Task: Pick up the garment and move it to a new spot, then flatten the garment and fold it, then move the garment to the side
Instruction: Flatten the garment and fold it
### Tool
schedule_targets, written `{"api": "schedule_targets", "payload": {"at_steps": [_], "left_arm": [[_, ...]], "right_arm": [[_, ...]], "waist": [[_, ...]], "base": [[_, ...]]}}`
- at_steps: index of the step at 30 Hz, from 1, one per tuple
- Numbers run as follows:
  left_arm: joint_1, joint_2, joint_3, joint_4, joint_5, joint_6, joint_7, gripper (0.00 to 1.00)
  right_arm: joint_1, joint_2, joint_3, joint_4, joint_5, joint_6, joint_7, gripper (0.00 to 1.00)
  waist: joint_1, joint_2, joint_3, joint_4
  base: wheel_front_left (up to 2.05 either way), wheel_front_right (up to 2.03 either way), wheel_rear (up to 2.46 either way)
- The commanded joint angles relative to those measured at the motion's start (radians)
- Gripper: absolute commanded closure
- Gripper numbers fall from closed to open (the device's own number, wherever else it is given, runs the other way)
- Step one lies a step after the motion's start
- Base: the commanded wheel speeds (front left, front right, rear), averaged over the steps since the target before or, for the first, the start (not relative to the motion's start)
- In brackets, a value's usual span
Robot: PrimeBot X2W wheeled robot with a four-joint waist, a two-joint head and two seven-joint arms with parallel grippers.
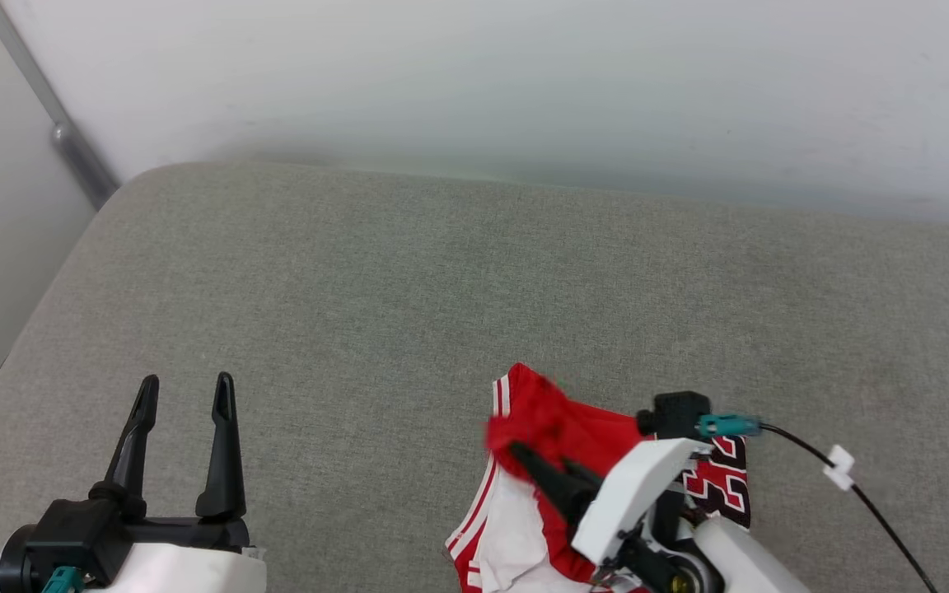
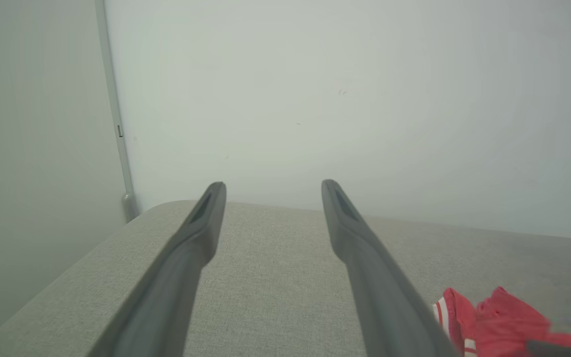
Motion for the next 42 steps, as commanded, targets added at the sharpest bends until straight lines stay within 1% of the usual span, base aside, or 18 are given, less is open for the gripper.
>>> {"api": "schedule_targets", "payload": {"at_steps": [1, 6, 8, 10, 12, 15, 18, 21, 24, 26, 27, 28, 29, 31, 35, 38, 42], "left_arm": [[0.001, 0.001, 0.002, 0.0, -0.003, 0.0, -0.002, 0.0], [0.009, -0.001, 0.008, 0.002, 0.0, 0.0, -0.002, 0.0], [0.008, -0.001, 0.002, 0.004, 0.001, 0.0, -0.002, 0.0], [0.007, -0.001, 0.001, 0.004, 0.002, 0.0, -0.002, 0.0], [0.01, 0.0, 0.006, 0.002, 0.002, 0.0, -0.002, 0.0], [0.015, 0.001, 0.007, -0.001, 0.002, 0.0, -0.002, 0.0], [0.014, 0.003, 0.0, -0.004, 0.001, 0.0, -0.002, 0.0], [0.011, 0.003, -0.006, -0.005, 0.001, 0.0, -0.002, 0.0], [0.001, 0.005, -0.013, -0.006, 0.001, 0.0, -0.002, 0.0], [-0.006, 0.005, -0.016, -0.009, 0.001, 0.0, -0.002, 0.0], [-0.01, 0.004, -0.018, -0.01, -0.002, 0.0, -0.002, 0.0], [-0.01, 0.004, -0.018, -0.01, -0.002, 0.0, -0.002, 0.0], [-0.015, 0.003, -0.018, -0.011, -0.005, 0.0, -0.002, 0.0], [-0.019, 0.001, -0.019, -0.014, -0.008, 0.0, -0.002, 0.0], [-0.025, -0.004, -0.024, -0.019, -0.01, 0.0, -0.002, 0.0], [-0.026, -0.007, -0.032, -0.018, -0.01, 0.0, -0.002, 0.0], [-0.017, -0.008, -0.055, -0.014, -0.008, 0.0, -0.002, 0.0]], "right_arm": [[-0.022, 0.005, 0.027, -0.005, 0.015, 0.0, -0.008, 0.0], [-0.056, 0.002, 0.128, -0.048, 0.074, 0.0, -0.015, 0.0], [-0.075, 0.002, 0.139, -0.054, 0.069, 0.0, -0.023, 0.0], [-0.094, 0.002, 0.127, -0.043, 0.036, 0.0, -0.026, 0.0], [-0.113, 0.002, 0.094, -0.017, -0.019, 0.0, -0.031, 0.0], [-0.148, 0.0, 0.019, 0.02, -0.149, 0.0, -0.04, 0.0], [-0.166, -0.03, -0.063, 0.025, -0.299, 0.0, -0.045, 0.0], [-0.168, -0.083, -0.154, -0.007, -0.473, 0.0, -0.07, 0.0], [-0.131, -0.135, -0.251, -0.072, -0.651, 0.0, -0.101, 0.0], [-0.095, -0.161, -0.324, -0.134, -0.743, 0.0, -0.119, 0.0], [-0.074, -0.17, -0.359, -0.168, -0.784, 0.0, -0.12, 0.0], [-0.074, -0.17, -0.359, -0.168, -0.784, 0.0, -0.12, 0.0], [-0.049, -0.175, -0.385, -0.205, -0.817, 0.0, -0.116, 0.0], [0.005, -0.154, -0.455, -0.29, -0.832, 0.0, -0.118, 0.0], [0.126, -0.144, -0.546, -0.463, -0.899, 0.0, -0.142, 0.0], [0.216, -0.1, -0.604, -0.572, -0.926, 0.0, -0.181, 0.0], [0.31, -0.052, -0.629, -0.668, -0.937, 0.0, -0.229, 0.0]], "waist": [[0.0, 0.0, 0.0, -0.002], [0.0, 0.0, -0.004, -0.017], [0.0, 0.0, -0.006, -0.023], [0.0, 0.0, -0.011, -0.029], [0.0, 0.0, -0.015, -0.04], [0.0, 0.0, -0.017, -0.056], [0.0, 0.0, -0.019, -0.072], [0.0, 0.0, -0.019, -0.089], [0.0, 0.0, -0.015, -0.103], [0.0, 0.0, -0.009, -0.112], [0.0, 0.0, -0.007, -0.116], [0.0, 0.0, -0.007, -0.116], [0.0, 0.0, -0.004, -0.12], [0.0, 0.0, 0.002, -0.127], [0.0, 0.0, 0.018, -0.138], [0.0, 0.0, 0.027, -0.141], [0.0, 0.0, 0.035, -0.14]], "base": [[0.0, 0.0, 0.0], [0.0, 0.0, 0.0], [0.0, 0.0, 0.0], [0.0, 0.0, 0.0], [0.0, 0.0, 0.0], [0.0, 0.0, 0.0], [0.0, 0.0, 0.0], [0.0, 0.0, 0.0], [0.0, 0.0, 0.0], [0.0, 0.0, 0.0], [0.0, 0.0, 0.0], [0.0, 0.0, 0.0], [0.0, 0.0, 0.0], [0.0, 0.0, 0.0], [0.0, 0.0, 0.0], [0.0, 0.0, 0.0], [0.0, 0.0, 0.0]]}}
